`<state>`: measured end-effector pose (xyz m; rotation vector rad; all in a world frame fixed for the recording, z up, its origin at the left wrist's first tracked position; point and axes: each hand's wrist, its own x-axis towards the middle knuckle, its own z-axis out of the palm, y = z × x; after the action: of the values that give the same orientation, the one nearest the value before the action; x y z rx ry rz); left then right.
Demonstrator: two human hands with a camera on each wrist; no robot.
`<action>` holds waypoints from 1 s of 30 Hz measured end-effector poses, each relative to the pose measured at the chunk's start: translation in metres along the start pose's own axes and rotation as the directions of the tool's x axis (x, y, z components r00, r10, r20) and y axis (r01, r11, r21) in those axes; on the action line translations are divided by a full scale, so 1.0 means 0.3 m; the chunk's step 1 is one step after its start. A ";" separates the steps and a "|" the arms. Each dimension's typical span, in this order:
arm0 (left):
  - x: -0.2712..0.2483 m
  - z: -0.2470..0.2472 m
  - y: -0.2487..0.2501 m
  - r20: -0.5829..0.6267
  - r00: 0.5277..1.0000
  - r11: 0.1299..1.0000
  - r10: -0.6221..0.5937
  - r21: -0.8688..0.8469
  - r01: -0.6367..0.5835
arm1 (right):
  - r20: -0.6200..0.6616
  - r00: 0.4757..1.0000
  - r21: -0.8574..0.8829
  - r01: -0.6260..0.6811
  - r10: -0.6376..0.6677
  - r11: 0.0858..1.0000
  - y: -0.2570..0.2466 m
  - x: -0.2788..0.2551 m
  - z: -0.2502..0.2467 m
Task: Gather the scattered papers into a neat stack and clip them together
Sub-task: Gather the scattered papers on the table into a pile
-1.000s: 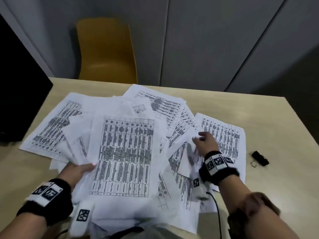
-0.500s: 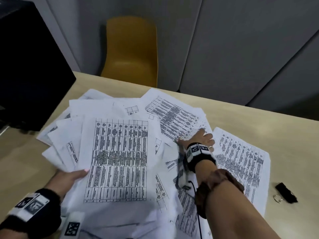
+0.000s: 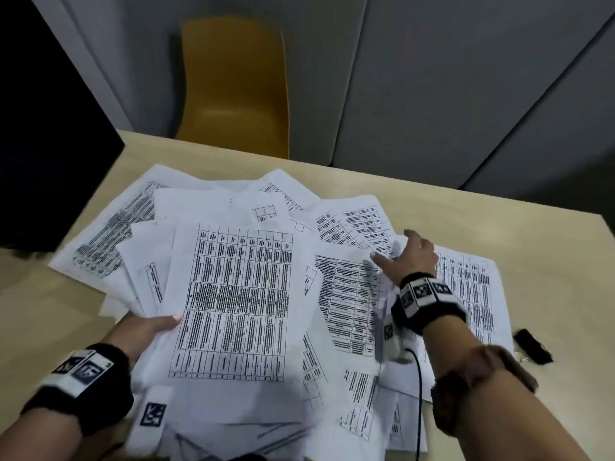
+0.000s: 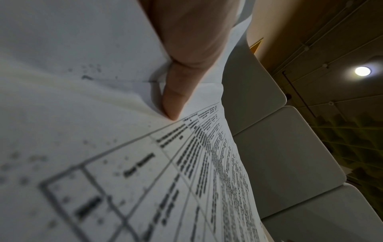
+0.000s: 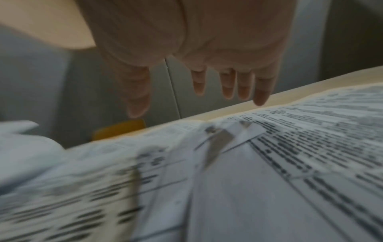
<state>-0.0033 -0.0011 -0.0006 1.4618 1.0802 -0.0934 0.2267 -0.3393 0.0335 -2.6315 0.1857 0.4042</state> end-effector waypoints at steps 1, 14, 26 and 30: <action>-0.014 0.007 0.011 -0.005 1.000 1.000 0.017 0.001 -0.017 | 0.040 0.999 -0.032 -0.019 0.021 0.999 -0.010 0.030 0.004; -0.062 0.072 0.052 -0.014 1.000 0.999 0.012 0.052 -0.011 | 0.117 0.993 0.524 -0.071 0.011 0.849 0.112 -0.250 0.093; -0.032 0.079 0.051 0.006 1.000 0.963 -0.008 0.271 0.006 | -0.188 0.978 0.472 0.006 0.094 0.882 0.152 -0.360 -0.058; -0.043 0.085 0.061 0.025 0.999 0.938 -0.023 0.348 0.012 | -0.367 0.930 0.277 0.136 -0.027 0.951 0.104 -0.423 -0.176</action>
<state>0.0147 -0.0254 0.0149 1.7607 1.0908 -0.3319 0.1134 -0.3839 0.1048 -2.3782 0.2322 -0.1332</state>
